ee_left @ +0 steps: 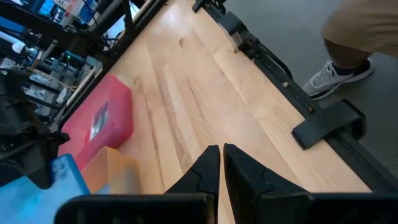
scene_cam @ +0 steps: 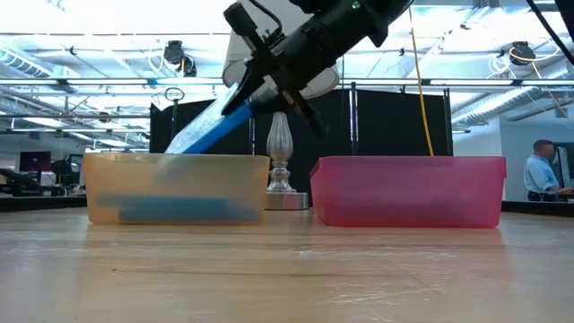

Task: Pick & place jewel cases by type
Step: Put the blue CD case into the orange bin

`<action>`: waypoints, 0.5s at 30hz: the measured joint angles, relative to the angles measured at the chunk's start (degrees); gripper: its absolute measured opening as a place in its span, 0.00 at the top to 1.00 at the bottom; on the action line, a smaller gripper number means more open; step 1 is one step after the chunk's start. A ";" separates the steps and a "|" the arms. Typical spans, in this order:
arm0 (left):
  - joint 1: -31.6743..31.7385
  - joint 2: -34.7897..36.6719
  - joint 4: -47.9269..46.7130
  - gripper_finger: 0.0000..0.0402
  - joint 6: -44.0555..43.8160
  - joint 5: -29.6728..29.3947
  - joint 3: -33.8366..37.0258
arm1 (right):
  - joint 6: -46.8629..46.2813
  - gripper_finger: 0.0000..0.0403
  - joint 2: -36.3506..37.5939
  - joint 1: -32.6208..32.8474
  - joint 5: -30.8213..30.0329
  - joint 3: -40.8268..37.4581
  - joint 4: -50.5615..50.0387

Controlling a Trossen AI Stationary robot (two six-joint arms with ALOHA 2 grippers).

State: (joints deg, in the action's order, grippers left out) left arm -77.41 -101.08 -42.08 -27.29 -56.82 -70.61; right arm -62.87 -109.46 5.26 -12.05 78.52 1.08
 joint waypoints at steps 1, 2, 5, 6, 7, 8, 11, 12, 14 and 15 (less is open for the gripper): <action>0.00 0.00 -0.16 0.92 0.00 0.01 0.00 | -0.68 0.95 -0.07 0.00 0.37 -0.04 0.06; 0.00 0.00 -0.19 0.92 0.00 0.00 0.00 | -1.20 0.95 -0.15 0.00 0.34 -0.04 0.50; 0.08 -0.02 -0.38 0.92 0.13 0.00 0.00 | -1.89 0.95 -1.05 0.00 0.25 0.07 2.09; 0.15 -0.02 -0.40 0.92 0.11 0.00 0.00 | -2.54 0.95 -1.14 0.04 0.26 -0.02 1.65; 0.24 -0.02 -0.42 0.92 0.07 0.00 0.00 | -3.03 0.95 -1.22 0.18 0.26 -0.11 1.78; 0.24 -0.02 -0.42 0.92 0.03 -0.02 0.00 | -3.39 0.95 -1.72 0.33 0.16 -0.10 3.14; 0.24 -0.02 -0.43 0.92 0.00 -0.02 0.00 | -4.34 0.95 -2.98 0.49 0.35 0.08 6.39; 0.24 -0.02 -0.45 0.92 -0.10 0.00 0.00 | -4.68 0.95 -3.11 0.59 0.32 -0.11 6.67; 0.24 -0.04 -0.42 0.92 -0.26 -0.07 0.00 | -5.84 0.95 -4.55 0.80 0.12 0.07 10.01; 0.24 -0.04 -0.42 0.92 -0.27 -0.08 0.00 | -6.30 0.95 -4.78 0.79 0.19 0.12 9.90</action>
State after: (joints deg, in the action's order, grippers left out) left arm -77.17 -101.12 -42.50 -27.56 -56.89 -70.61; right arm -69.18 -114.24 6.05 -11.87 78.64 10.97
